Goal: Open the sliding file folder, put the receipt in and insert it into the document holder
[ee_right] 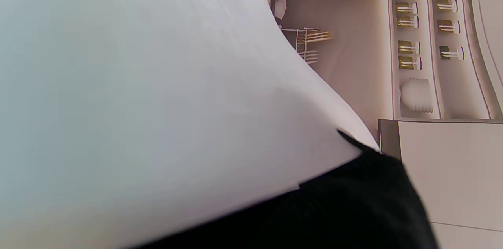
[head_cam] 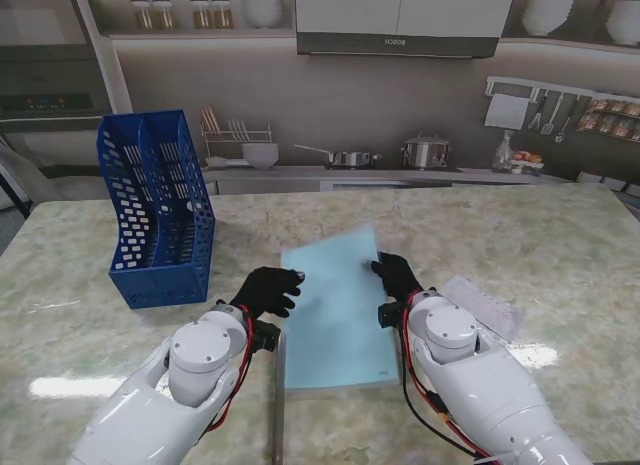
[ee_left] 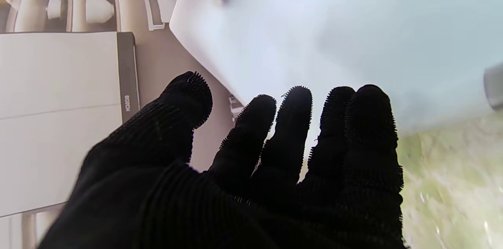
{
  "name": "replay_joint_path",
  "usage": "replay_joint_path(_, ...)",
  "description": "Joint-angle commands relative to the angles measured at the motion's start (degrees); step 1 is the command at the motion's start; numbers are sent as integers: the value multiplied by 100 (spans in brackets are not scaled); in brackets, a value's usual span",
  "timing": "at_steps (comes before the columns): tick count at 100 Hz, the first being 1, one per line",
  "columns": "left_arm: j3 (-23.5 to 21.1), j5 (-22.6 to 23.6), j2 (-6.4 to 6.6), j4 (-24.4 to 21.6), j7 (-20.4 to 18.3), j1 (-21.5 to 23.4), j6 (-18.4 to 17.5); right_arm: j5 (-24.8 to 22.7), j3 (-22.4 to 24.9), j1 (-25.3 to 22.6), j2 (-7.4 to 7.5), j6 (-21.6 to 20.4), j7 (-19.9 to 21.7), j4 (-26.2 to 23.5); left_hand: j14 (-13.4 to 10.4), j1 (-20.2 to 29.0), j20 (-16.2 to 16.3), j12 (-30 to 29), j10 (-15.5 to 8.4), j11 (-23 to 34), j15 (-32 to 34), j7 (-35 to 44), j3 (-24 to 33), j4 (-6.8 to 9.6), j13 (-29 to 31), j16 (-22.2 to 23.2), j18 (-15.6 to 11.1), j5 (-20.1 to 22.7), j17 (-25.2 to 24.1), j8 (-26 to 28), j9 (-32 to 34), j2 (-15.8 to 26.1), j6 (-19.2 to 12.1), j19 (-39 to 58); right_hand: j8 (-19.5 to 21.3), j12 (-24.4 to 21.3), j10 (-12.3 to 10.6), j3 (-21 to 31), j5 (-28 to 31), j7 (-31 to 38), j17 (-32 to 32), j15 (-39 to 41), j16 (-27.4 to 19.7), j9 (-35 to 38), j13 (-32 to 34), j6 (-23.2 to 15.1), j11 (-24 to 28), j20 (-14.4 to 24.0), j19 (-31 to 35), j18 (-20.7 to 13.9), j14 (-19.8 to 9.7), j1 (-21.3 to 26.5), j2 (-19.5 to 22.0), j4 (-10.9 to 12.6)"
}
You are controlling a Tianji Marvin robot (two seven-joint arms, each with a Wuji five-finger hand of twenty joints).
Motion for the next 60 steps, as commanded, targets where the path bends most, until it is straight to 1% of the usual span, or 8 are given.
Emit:
replay_joint_path(1, 60, -209, -110, 121, -33, -119, 85, 30, -24, -20, -15, 9, 58, 5, -90, 44, 197, -59, -297, -141, -164, 114, 186, -203, -127, -118, -445, 189, -354, 47, 96, -190, -306, -167, -79, -40, 604, 831, 203, 375, 145, 243, -62, 109, 203, -801, 227, -158, 546, -227, 139, 390, 103, 140)
replay_joint_path(14, 191, -456, -187, 369, -23, -279, 98, -21, -43, -10, -4, -1, 81, 17, -280, -37, 188, -96, -426, -243, -373, 104, 232, -221, -432, -209, -502, 99, -732, 28, -116, -267, -397, -417, -187, -74, 652, 878, 228, 330, 126, 237, -62, 137, 180, -742, 184, -169, 538, -209, 241, 378, 21, 131)
replay_joint_path(20, 221, -550, -216, 456, 1, -318, 58, -143, -53, -3, 11, 27, 53, 16, -322, -129, 223, -68, -399, -189, -432, 187, 303, -240, -486, -247, -496, 27, -834, 23, -158, -320, -352, -497, -276, -93, 694, 919, 256, 297, 105, 286, -41, 177, 186, -715, 165, -167, 534, -193, 328, 350, -60, 119)
replay_joint_path(25, 220, -661, -223, 501, -25, -333, 32, -225, -54, 0, 24, 34, 47, 20, -314, -230, 255, -97, -370, -245, -480, 433, 356, -262, -545, -277, -475, -152, -905, 53, -189, -332, -295, -554, -413, -131, 785, 1008, 303, 290, 33, 398, -7, 233, 197, -674, 139, -86, 577, -208, 445, 313, -156, 100)
replay_joint_path(30, 208, -784, -229, 530, -64, -332, 15, -268, -51, -2, 30, 38, 33, 16, -289, -302, 281, -114, -327, -275, -496, 704, 370, -277, -581, -290, -465, -317, -944, 46, -211, -333, -234, -588, -653, -209, 902, 1180, 348, 331, -11, 600, -18, 306, 242, -594, 129, 214, 600, -225, 625, 258, -288, 62)
replay_joint_path(38, 197, -925, -244, 579, -75, -325, -35, -364, -48, -1, 55, 41, 54, 15, -235, -459, 312, -134, -221, -310, -494, 1321, 421, -301, -599, -293, -432, -621, -963, 83, -204, -346, -127, -597, -922, -285, 920, 1244, 411, 307, 55, 854, -117, 437, 402, -516, 147, 524, 696, -336, 649, 212, -419, 47)
replay_joint_path(49, 193, -1029, -257, 663, -97, -328, -65, -407, -31, -9, 59, 61, 14, -1, -148, -732, 322, -150, -85, -337, -498, 1497, 394, -349, -598, -294, -381, -697, -950, 82, -184, -278, 18, -597, -1288, -348, 926, 1294, 490, 256, 261, 1212, -142, 624, 467, -360, 194, 755, 895, -436, 657, 160, -596, 36)
replay_joint_path(60, 192, -1194, -284, 752, -102, -340, -104, -419, 15, -44, 77, 80, 12, -66, -118, -960, 321, -163, -24, -362, -497, 1480, 376, -398, -605, -293, -370, -670, -967, 37, -179, -173, 79, -611, -1667, -398, 912, 1287, 552, 251, 420, 1312, -34, 813, 452, -194, 256, 865, 1031, -544, 678, 86, -722, 36)
